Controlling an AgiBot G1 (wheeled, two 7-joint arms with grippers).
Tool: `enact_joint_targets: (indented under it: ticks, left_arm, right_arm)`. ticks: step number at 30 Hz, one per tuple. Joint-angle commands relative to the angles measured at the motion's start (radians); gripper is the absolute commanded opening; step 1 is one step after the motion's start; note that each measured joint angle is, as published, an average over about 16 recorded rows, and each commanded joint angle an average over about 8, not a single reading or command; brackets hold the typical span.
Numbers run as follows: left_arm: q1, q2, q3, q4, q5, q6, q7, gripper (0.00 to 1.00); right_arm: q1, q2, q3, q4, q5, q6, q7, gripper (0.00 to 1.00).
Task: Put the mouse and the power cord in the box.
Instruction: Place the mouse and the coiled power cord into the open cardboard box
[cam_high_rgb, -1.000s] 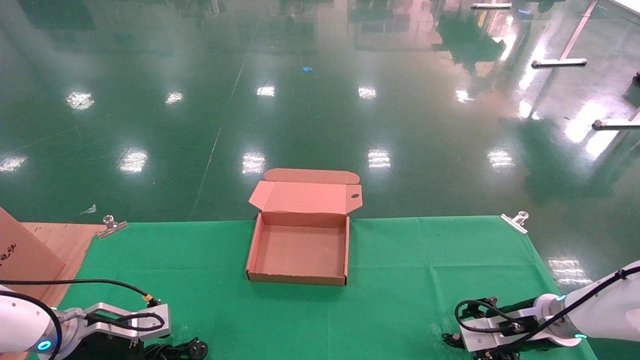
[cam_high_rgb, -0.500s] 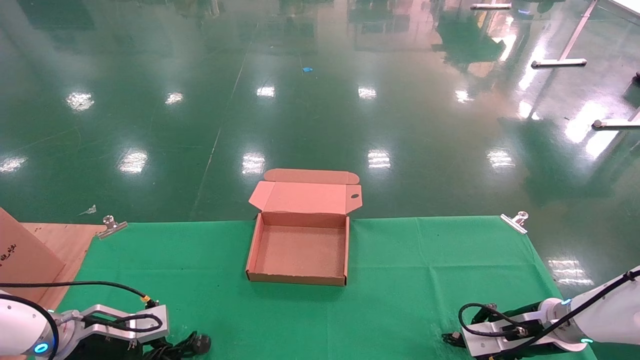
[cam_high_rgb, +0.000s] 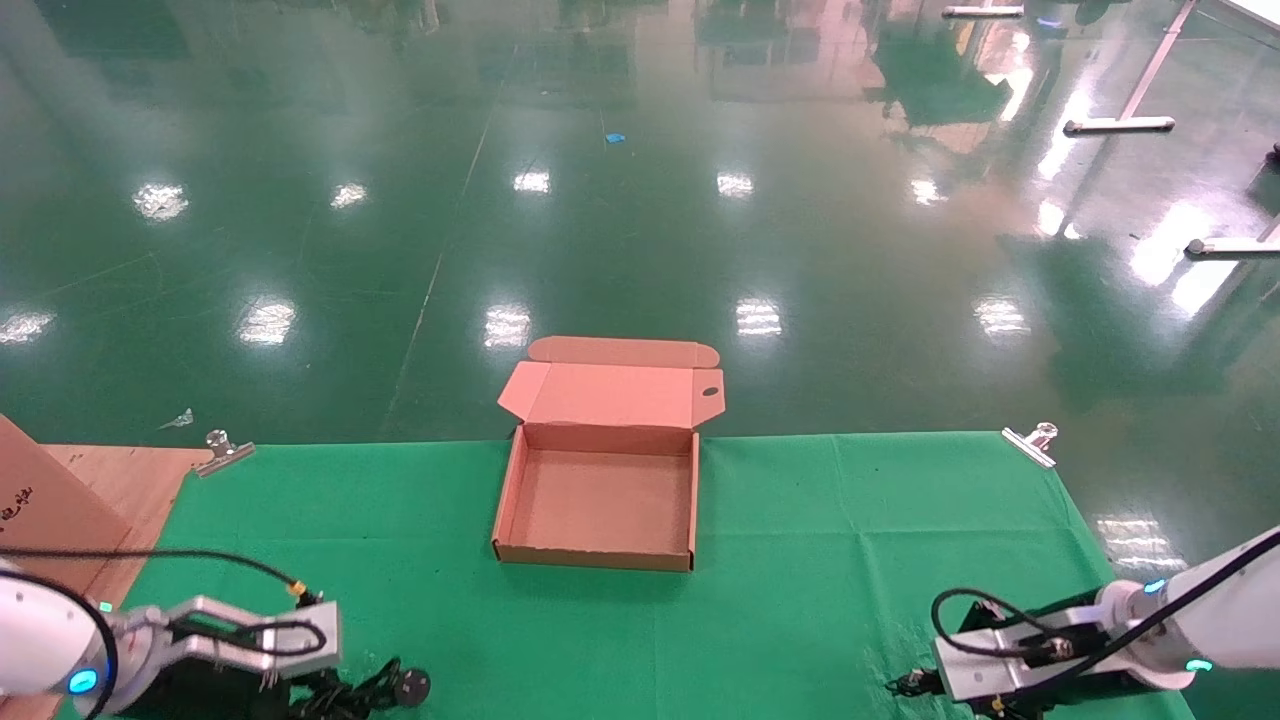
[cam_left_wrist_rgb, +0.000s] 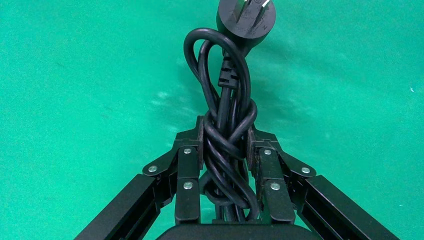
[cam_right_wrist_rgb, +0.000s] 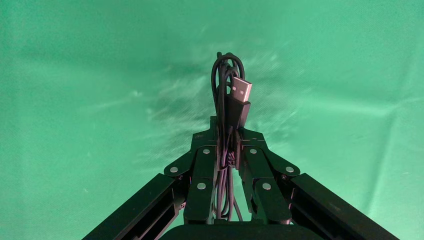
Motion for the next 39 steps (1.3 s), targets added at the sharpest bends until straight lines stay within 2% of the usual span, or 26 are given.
enact_joint_targets:
  ticks: [1,5,8,13,17,21,27,31,39]
  left_arm:
    - [-0.013,0.001,0.003,-0.005,0.005,0.011,0.003,0.00]
    - [-0.074,0.016,0.011,-0.030,0.016,0.030,0.014,0.00]
    - [-0.123,0.035,0.014,-0.047,0.022,0.033,0.020,0.00]
    - [-0.191,0.081,0.017,-0.063,0.027,0.005,0.025,0.00]
    - [-0.238,0.128,0.017,-0.071,0.031,-0.062,0.036,0.00]
    - [-0.271,0.178,0.018,-0.076,0.039,-0.187,0.052,0.00]
    - [-0.309,0.236,0.017,-0.072,0.046,-0.344,0.076,0.00]
    - [-0.333,0.255,0.014,-0.072,0.042,-0.376,0.099,0.00]
    - [-0.345,0.265,0.006,-0.078,0.021,-0.361,0.145,0.00]
  right_arm:
    - [0.015,0.007,0.003,0.001,0.004,-0.029,-0.001,0.00]
    - [0.075,0.010,0.017,0.014,0.025,-0.102,-0.001,0.00]
    - [0.121,-0.003,0.026,0.024,0.038,-0.130,0.008,0.00]
    - [0.189,-0.055,0.039,0.035,0.056,-0.128,0.039,0.00]
    - [0.236,-0.112,0.047,0.042,0.067,-0.107,0.068,0.00]
    - [0.280,-0.171,0.055,0.049,0.077,-0.060,0.093,0.00]
    - [0.311,-0.231,0.072,0.099,0.106,0.090,0.120,0.00]
    - [0.297,-0.245,0.069,0.177,0.131,0.160,0.133,0.00]
    - [0.264,-0.248,0.002,0.295,0.170,0.212,0.194,0.00]
